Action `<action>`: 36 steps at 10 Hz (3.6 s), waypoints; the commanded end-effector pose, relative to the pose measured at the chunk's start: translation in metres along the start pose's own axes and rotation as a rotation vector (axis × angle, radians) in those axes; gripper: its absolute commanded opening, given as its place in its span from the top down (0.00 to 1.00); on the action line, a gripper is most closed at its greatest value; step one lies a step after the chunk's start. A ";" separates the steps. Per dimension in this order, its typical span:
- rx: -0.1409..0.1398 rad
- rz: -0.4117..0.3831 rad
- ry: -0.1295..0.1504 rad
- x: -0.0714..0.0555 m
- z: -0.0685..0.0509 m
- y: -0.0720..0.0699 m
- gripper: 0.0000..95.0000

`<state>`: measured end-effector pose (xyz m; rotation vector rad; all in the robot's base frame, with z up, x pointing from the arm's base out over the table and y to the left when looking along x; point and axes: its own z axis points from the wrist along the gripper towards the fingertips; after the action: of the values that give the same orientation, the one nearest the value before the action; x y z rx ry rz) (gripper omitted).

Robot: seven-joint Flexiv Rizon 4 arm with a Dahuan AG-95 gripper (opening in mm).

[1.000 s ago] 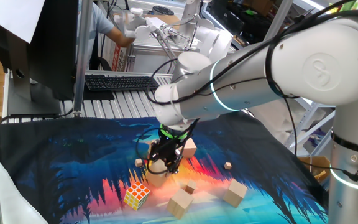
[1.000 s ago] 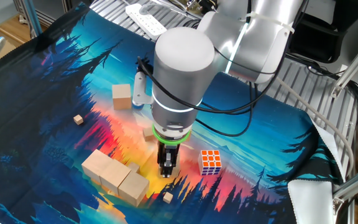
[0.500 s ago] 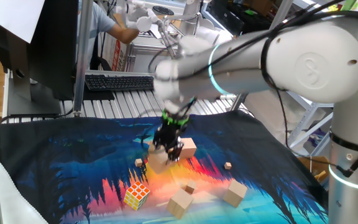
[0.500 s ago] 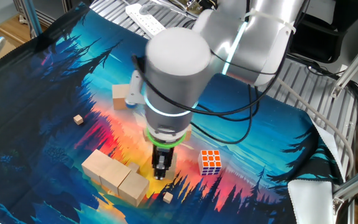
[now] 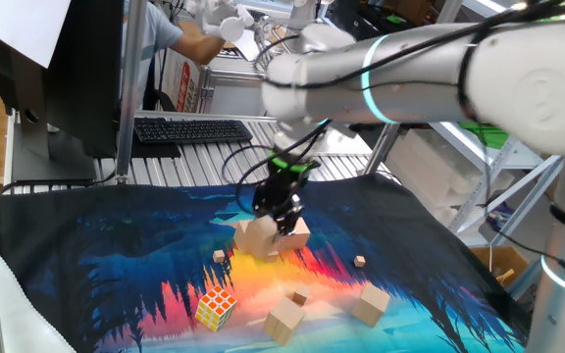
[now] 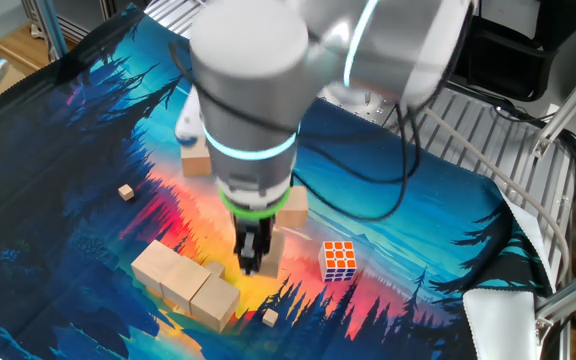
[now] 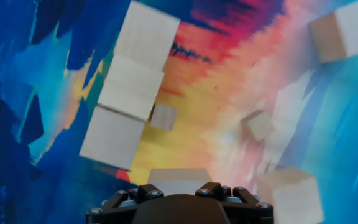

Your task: Stack the blocks into a pyramid shape

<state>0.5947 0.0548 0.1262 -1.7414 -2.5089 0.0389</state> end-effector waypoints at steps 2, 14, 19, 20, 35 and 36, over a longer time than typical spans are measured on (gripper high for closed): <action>0.008 0.126 -0.008 -0.025 -0.011 0.025 1.00; -0.006 0.268 -0.066 -0.078 0.003 0.047 1.00; -0.009 0.311 -0.075 -0.071 0.015 0.058 1.00; -0.011 0.310 -0.078 -0.071 0.018 0.060 1.00; -0.014 0.340 -0.070 -0.080 0.026 0.069 1.00; -0.014 0.340 -0.071 -0.080 0.026 0.069 1.00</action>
<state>0.6851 0.0045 0.0909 -2.1864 -2.2299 0.1061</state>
